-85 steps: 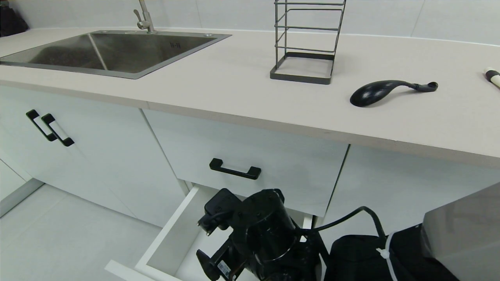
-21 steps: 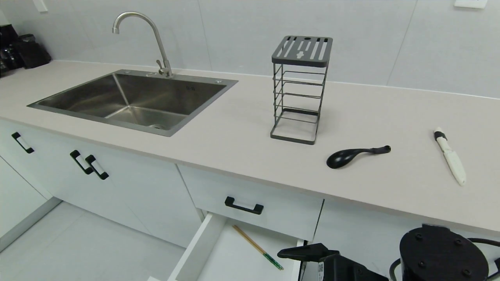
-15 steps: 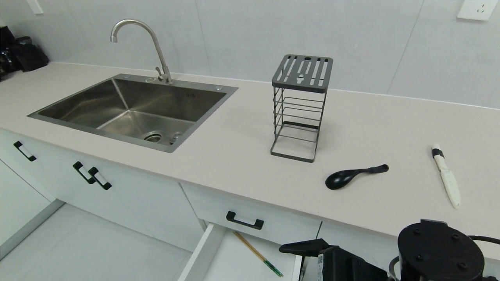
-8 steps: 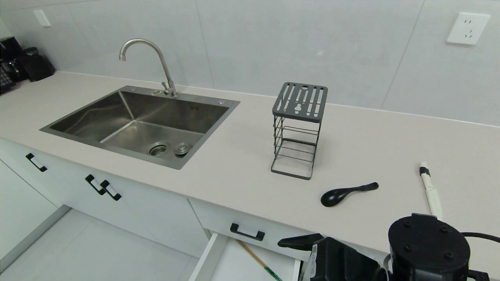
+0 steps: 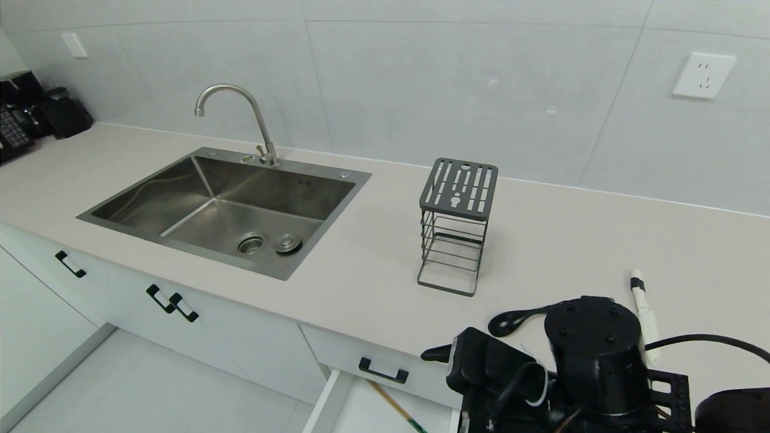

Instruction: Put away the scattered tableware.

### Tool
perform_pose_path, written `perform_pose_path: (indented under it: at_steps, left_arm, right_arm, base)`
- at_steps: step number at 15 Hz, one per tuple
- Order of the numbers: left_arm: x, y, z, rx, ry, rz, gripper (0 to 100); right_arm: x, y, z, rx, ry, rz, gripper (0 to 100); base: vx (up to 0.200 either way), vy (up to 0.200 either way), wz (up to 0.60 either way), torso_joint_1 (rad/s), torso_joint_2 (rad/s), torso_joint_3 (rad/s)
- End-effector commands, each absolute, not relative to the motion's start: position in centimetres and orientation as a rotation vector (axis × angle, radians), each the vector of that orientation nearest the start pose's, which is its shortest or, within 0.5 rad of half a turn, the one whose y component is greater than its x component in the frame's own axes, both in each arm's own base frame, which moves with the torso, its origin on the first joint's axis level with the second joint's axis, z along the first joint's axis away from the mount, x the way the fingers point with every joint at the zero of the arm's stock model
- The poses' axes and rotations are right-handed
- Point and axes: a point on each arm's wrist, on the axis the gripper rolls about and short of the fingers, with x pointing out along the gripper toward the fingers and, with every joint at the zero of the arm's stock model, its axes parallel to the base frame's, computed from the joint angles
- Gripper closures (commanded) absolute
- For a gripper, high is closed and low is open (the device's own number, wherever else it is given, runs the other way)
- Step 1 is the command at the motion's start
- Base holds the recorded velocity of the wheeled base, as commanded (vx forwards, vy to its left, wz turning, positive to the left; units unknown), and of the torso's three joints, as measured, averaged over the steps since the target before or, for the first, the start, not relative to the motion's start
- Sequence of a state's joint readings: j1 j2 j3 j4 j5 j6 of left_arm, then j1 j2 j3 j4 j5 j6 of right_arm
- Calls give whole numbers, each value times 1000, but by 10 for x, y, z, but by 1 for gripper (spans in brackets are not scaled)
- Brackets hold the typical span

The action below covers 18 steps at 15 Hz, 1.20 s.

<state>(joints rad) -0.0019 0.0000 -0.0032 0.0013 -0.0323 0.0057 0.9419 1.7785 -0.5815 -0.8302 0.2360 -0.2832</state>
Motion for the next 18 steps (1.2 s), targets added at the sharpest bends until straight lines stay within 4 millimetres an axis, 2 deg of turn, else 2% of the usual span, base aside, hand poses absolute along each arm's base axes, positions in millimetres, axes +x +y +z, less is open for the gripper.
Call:
perform_pose_path:
  at_steps: [1, 4, 8, 11, 13, 14, 15, 16, 18]
  left_arm:
    - [-23, -1, 76, 6, -2, -34, 0]
    - [-23, -1, 76, 6, -2, -34, 0]
    - [-23, -1, 76, 6, -2, -34, 0]
    - [-23, -1, 76, 6, -2, -34, 0]
    - [-23, -1, 76, 6, -2, -34, 0]
    - [-23, -1, 76, 6, -2, -34, 0]
    - [-23, -1, 76, 6, -2, -34, 0]
    - [-23, -1, 76, 6, -2, -34, 0]
    - [-23, -1, 76, 6, -2, -34, 0]
  right_arm:
    - [177, 238, 117, -382, 218, 1186, 0]
    - [194, 212, 107, -375, 280, 1081, 0]
    - [205, 189, 108, -364, 283, 984, 0]
    - [215, 148, 108, -351, 310, 830, 0]
    - [233, 116, 110, -387, 297, 717, 0]
    - [239, 101, 109, -398, 293, 719, 0]
    - [240, 99, 109, -397, 293, 722, 0]
    - [239, 89, 102, -394, 315, 742, 0]
    - [251, 75, 99, -418, 319, 687, 0]
  base:
    - [0, 0, 0, 0, 0, 0]
    - [0, 0, 0, 0, 0, 0]
    - [0, 0, 0, 0, 0, 0]
    - [0, 0, 0, 0, 0, 0]
    - [0, 0, 0, 0, 0, 0]
    - [0, 0, 0, 0, 0, 0]
    - [0, 0, 0, 0, 0, 0]
    - [0, 0, 0, 0, 0, 0]
    - [0, 0, 0, 0, 0, 0]
